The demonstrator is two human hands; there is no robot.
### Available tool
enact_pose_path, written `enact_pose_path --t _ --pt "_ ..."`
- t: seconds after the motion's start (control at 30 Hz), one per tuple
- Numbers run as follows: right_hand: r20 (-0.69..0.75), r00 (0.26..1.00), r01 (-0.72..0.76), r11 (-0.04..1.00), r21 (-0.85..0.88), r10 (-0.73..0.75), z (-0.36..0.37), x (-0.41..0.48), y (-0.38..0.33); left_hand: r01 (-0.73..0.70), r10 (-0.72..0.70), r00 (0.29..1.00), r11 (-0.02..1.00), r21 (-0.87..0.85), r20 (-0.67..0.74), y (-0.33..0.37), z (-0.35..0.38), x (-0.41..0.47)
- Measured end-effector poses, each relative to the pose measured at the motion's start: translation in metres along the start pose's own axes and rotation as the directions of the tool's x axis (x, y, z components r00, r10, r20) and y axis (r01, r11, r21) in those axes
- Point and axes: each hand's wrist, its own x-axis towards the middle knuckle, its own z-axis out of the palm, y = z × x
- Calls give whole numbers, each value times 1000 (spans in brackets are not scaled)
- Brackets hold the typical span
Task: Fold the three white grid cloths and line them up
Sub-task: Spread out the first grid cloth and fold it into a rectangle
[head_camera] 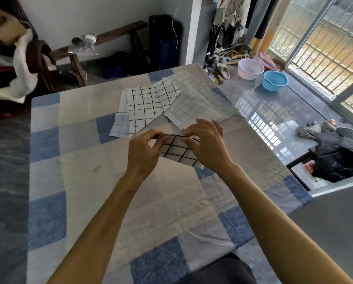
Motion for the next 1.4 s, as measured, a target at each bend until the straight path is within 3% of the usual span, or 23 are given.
enact_pose_path --t 0.33,0.57,0.8,1.4 --pt "46 998 -44 989 139 38 -2 13 -9 29 -26 999 994 -106 29 11 1 9" --pt "126 976 -205 937 283 176 -18 19 -17 119 -114 992 983 -141 43 15 -12 17" --pt "98 982 -188 905 381 163 -16 20 -21 77 -73 996 992 -103 42 25 -12 22" --pt "44 988 -150 886 439 146 -18 24 -28 -112 109 993 989 93 35 28 -12 24"
